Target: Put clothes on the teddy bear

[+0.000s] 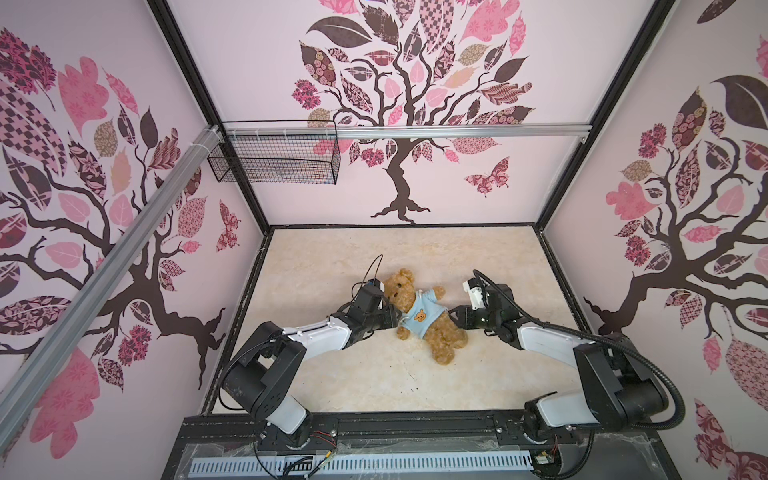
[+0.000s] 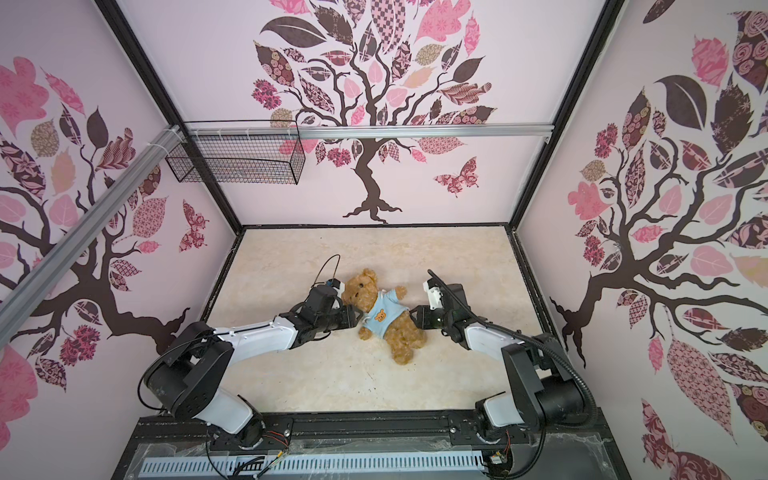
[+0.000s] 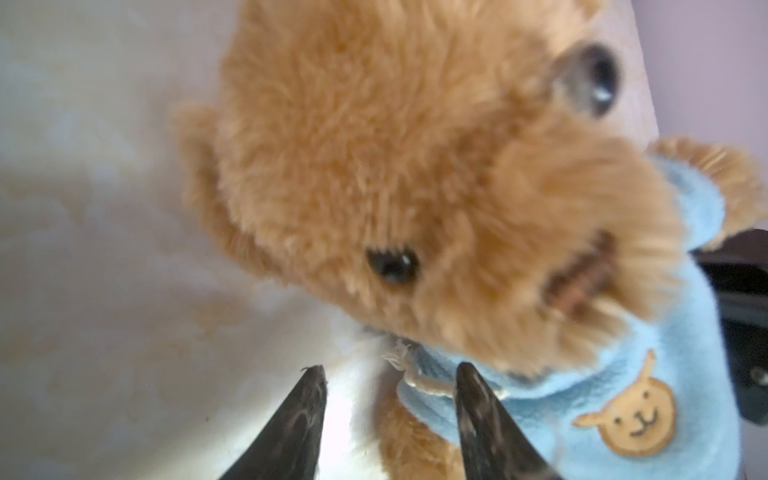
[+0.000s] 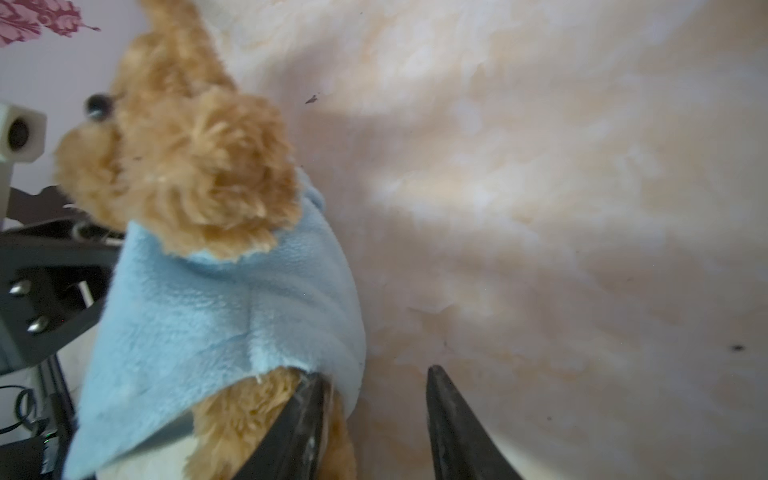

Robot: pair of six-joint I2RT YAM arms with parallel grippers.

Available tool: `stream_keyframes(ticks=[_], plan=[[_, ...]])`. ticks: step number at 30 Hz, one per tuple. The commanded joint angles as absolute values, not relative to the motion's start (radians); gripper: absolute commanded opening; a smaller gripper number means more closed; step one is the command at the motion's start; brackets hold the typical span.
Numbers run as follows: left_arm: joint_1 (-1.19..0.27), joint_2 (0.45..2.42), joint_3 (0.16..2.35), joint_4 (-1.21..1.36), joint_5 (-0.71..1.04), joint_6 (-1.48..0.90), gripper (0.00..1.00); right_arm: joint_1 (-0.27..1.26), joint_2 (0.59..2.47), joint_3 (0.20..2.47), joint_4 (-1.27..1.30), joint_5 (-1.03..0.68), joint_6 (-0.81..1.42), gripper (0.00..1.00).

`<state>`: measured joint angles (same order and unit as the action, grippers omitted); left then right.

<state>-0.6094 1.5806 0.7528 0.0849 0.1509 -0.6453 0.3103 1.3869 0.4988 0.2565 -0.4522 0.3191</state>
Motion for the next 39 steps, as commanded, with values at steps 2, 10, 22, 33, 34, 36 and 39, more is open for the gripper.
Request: stream_keyframes(ticks=[2, 10, 22, 33, 34, 36, 39], plan=[[-0.609, 1.574, 0.821, 0.074, 0.175, -0.579, 0.57, 0.331, 1.308, 0.475, 0.297, -0.515, 0.379, 0.44], [-0.64, 1.404, 0.755, 0.042, 0.1, -0.52, 0.61, 0.339, 1.139, 0.428, 0.206, -0.448, 0.341, 0.46], [-0.861, 1.602, 0.905, 0.043, 0.083, -0.363, 0.27, 0.337, 0.991, 0.455, 0.224, -0.266, 0.308, 0.51], [-0.882, 1.647, 0.977, -0.108, 0.065, -0.28, 0.36, 0.326, 1.021, 0.5, 0.206, -0.162, 0.266, 0.57], [-0.882, 1.617, 0.981, -0.122, 0.047, -0.265, 0.39, 0.322, 1.017, 0.504, 0.2, -0.142, 0.254, 0.58], [-0.881, 1.554, 0.98, -0.145, 0.002, -0.237, 0.44, 0.313, 1.011, 0.515, 0.189, -0.094, 0.224, 0.6], [-0.877, 1.449, 0.958, -0.156, -0.108, -0.176, 0.52, 0.307, 1.0, 0.525, 0.194, 0.006, 0.164, 0.65]])
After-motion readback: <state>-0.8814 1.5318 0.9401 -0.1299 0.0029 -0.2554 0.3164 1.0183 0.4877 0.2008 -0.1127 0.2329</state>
